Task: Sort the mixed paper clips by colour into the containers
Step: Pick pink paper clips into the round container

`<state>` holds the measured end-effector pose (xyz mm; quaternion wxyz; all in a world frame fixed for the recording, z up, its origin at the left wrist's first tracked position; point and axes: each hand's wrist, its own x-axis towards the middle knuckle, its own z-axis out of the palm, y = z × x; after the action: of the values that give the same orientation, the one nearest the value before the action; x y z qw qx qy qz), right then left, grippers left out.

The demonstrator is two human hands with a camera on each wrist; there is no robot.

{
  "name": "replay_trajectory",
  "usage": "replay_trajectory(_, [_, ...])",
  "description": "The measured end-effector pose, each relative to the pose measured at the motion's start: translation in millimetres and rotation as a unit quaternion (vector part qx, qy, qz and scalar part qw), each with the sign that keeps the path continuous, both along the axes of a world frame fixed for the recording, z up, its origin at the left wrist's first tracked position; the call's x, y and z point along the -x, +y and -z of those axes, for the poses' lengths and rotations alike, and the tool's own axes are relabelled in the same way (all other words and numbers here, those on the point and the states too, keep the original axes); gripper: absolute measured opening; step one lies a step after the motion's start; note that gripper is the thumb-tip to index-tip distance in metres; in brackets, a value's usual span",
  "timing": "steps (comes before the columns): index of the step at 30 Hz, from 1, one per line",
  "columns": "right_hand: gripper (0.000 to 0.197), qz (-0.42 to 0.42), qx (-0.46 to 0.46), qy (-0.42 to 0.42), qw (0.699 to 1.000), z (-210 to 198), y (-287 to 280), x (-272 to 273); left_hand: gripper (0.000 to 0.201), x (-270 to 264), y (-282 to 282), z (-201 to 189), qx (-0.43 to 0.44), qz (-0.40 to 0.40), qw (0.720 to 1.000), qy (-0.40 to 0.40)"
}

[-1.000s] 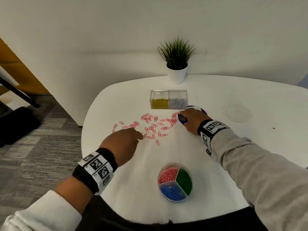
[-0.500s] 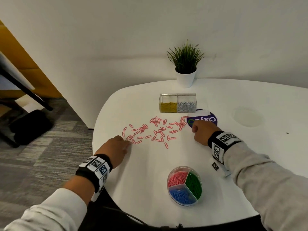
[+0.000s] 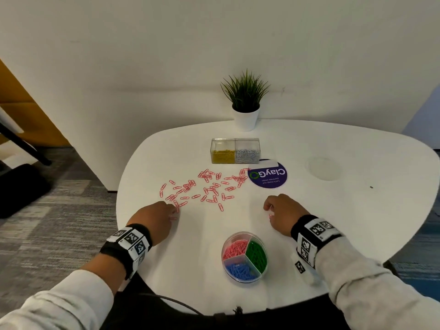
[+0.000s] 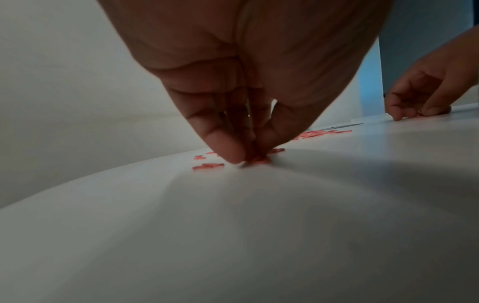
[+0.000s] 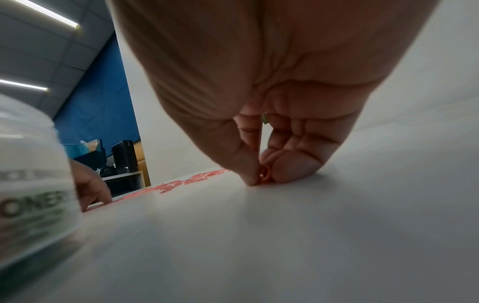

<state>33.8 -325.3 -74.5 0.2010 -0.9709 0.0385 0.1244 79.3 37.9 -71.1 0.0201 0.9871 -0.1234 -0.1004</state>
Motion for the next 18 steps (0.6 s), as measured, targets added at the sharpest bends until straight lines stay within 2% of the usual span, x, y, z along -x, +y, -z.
replay_trajectory(3, [0.020,0.003,-0.018,-0.010,1.000,-2,-3,8,0.022,6,-7,-2,0.001,0.018,0.999,-0.027])
replay_trajectory(7, [0.007,-0.019,-0.019,0.007,1.000,-6,-3,14,0.019,9,-15,-6,0.009,0.017,1.000,-0.023])
replay_trajectory(12, [0.011,-0.028,0.011,0.037,0.999,-12,4,21,0.014,16,-23,-6,0.033,-0.006,0.999,-0.004])
replay_trajectory(14, [0.011,-0.036,0.015,0.042,0.998,-15,5,24,0.019,17,-24,-6,0.019,0.001,1.000,0.009])
replay_trajectory(18, [0.014,-0.058,-0.075,0.001,0.995,-39,13,24,0.013,18,-25,-10,-0.009,0.016,1.000,0.018])
